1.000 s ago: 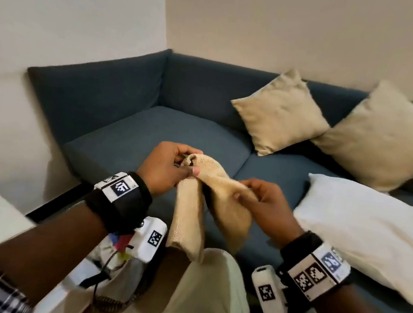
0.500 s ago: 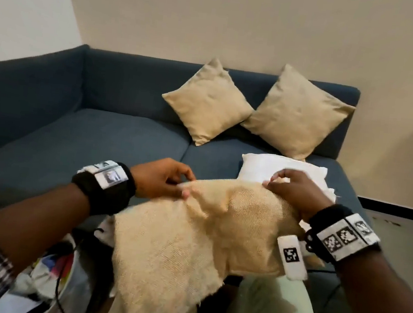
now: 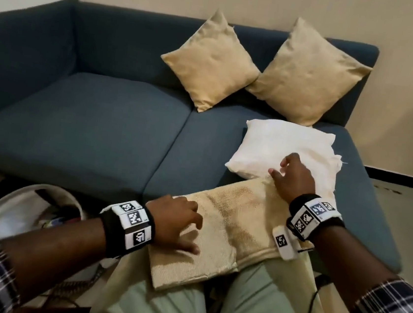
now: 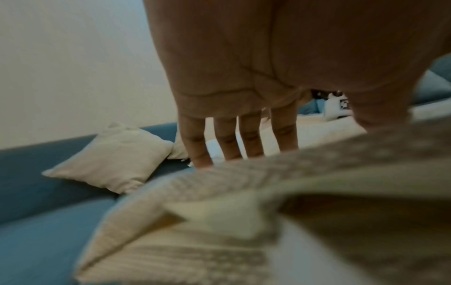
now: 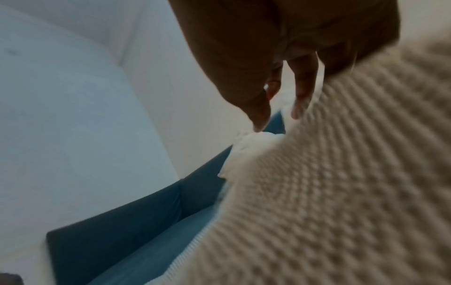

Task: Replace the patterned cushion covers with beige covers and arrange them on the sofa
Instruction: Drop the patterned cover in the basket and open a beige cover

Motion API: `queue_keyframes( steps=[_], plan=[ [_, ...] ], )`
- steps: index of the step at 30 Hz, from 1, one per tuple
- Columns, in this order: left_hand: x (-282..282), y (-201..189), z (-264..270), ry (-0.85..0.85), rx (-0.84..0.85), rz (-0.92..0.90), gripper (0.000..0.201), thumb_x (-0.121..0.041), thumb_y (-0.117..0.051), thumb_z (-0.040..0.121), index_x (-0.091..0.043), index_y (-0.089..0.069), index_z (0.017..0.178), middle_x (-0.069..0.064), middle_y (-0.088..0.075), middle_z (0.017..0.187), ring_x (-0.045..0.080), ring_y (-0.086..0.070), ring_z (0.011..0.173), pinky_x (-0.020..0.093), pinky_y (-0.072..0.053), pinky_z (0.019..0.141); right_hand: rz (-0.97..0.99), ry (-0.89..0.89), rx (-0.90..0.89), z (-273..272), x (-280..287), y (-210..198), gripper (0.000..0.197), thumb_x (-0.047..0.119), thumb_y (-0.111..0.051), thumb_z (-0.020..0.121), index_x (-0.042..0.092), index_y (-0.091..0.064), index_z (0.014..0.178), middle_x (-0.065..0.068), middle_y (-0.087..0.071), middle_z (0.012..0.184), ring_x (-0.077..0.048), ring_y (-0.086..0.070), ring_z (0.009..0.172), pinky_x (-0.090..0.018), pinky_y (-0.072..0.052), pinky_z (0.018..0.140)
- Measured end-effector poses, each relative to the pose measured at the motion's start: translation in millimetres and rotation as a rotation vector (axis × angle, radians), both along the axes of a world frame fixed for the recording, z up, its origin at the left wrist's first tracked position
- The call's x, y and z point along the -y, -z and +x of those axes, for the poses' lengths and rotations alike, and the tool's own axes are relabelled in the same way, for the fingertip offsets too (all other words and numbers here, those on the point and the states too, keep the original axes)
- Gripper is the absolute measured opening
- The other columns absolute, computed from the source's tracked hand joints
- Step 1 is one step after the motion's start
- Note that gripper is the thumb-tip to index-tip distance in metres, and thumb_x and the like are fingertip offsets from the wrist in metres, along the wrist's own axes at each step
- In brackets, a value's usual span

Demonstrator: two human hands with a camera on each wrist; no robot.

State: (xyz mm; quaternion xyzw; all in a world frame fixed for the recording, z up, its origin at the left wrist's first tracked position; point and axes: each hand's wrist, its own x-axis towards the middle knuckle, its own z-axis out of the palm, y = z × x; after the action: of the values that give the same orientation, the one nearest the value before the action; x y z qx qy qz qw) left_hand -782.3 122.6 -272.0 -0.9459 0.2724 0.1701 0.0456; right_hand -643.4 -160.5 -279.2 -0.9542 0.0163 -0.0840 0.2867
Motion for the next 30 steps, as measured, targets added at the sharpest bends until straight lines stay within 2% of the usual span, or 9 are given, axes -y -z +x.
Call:
queue_keyframes(
  steps=[3,6,8,11,15,20,23,27,30],
  plan=[
    [24.3,7.9,-15.0,-0.002,-0.083,0.090,0.085,-0.090,-0.061,0.058,-0.036,-0.050,0.123,-0.004,-0.052,0.121,0.023,-0.052,0.108,0.043,-0.048,0.085,-0.156,-0.349,0.226,-20.7,-16.5,-14.3,0.028,0.039,-0.079,0.080,0.025,-0.058,0.092,0.001,-0.060,0.099,-0.027,-0.053,0.099,-0.048,-0.049,0.084],
    [36.4,14.7,-25.0,0.055,-0.066,0.167,0.086,-0.078,-0.073,0.055,-0.028,-0.049,0.121,0.001,-0.050,0.119,0.027,-0.049,0.107,0.046,-0.046,0.083,-0.248,-0.849,-0.127,-50.5,-29.2,-15.3,0.035,0.050,-0.085,0.073,0.026,-0.068,0.093,0.009,-0.065,0.093,-0.015,-0.060,0.088,-0.040,-0.052,0.083],
    [38.0,15.7,-27.8,0.061,-0.070,0.158,0.076,-0.073,-0.074,0.059,-0.025,-0.055,0.114,0.002,-0.050,0.116,0.027,-0.049,0.104,0.044,-0.046,0.078,-0.500,-0.913,-0.373,-69.0,-28.8,-2.7,0.057,0.066,-0.083,0.062,0.035,-0.067,0.107,0.017,-0.062,0.106,-0.011,-0.058,0.101,-0.035,-0.049,0.092],
    [33.8,10.0,-26.9,-0.008,-0.089,0.077,0.042,-0.058,-0.068,0.076,-0.024,-0.062,0.100,0.000,-0.056,0.108,0.026,-0.056,0.099,0.039,-0.050,0.074,-0.695,-0.876,-0.496,-77.3,-10.5,18.8,0.070,0.071,-0.082,0.057,0.042,-0.063,0.118,0.016,-0.058,0.124,-0.012,-0.051,0.116,-0.040,-0.041,0.102],
    [14.1,0.4,-14.1,-0.129,-0.035,-0.062,0.009,-0.033,-0.055,0.089,-0.024,-0.057,0.089,0.004,-0.066,0.102,0.029,-0.063,0.096,0.031,-0.048,0.073,-0.497,-0.861,-0.489,-74.5,12.4,18.1,0.054,0.058,-0.084,0.066,0.038,-0.069,0.114,0.017,-0.064,0.119,-0.006,-0.056,0.111,-0.031,-0.045,0.098],
    [-20.0,-40.2,23.5,-0.273,-0.029,-0.219,0.009,-0.038,-0.062,0.093,-0.031,-0.067,0.095,-0.008,-0.067,0.089,0.019,-0.064,0.090,0.034,-0.051,0.078,-0.396,-0.801,-0.274,-64.5,21.7,17.4,0.008,0.035,-0.063,0.092,0.027,-0.066,0.091,0.009,-0.066,0.090,-0.017,-0.061,0.084,-0.041,-0.052,0.079],
    [-29.5,-62.4,38.6,-0.318,0.017,-0.187,0.007,-0.040,-0.064,0.092,-0.038,-0.062,0.085,-0.014,-0.064,0.086,0.015,-0.062,0.086,0.037,-0.054,0.079,-0.341,-0.628,-0.161,-55.5,21.7,11.3,0.017,0.042,-0.058,0.096,0.041,-0.051,0.081,0.011,-0.060,0.082,-0.019,-0.058,0.079,-0.040,-0.051,0.073],
    [-39.1,-85.8,54.1,-0.346,0.120,-0.116,0.013,-0.033,-0.066,0.092,-0.040,-0.065,0.103,-0.016,-0.061,0.094,0.013,-0.060,0.090,0.032,-0.046,0.073,-0.330,-0.301,0.046,-36.3,22.3,-11.4,0.009,0.046,-0.062,0.094,0.037,-0.063,0.093,0.003,-0.066,0.082,-0.026,-0.062,0.077,-0.033,-0.048,0.063],
    [-55.8,-93.8,68.5,-0.465,0.330,-0.144,0.018,-0.034,-0.069,0.090,-0.041,-0.067,0.107,-0.010,-0.066,0.102,0.018,-0.062,0.093,0.032,-0.045,0.072,-0.322,-0.224,0.123,-17.1,20.5,-24.8,0.003,0.035,-0.064,0.093,0.034,-0.066,0.096,0.002,-0.072,0.090,-0.029,-0.066,0.086,-0.037,-0.053,0.071]
  ],
)
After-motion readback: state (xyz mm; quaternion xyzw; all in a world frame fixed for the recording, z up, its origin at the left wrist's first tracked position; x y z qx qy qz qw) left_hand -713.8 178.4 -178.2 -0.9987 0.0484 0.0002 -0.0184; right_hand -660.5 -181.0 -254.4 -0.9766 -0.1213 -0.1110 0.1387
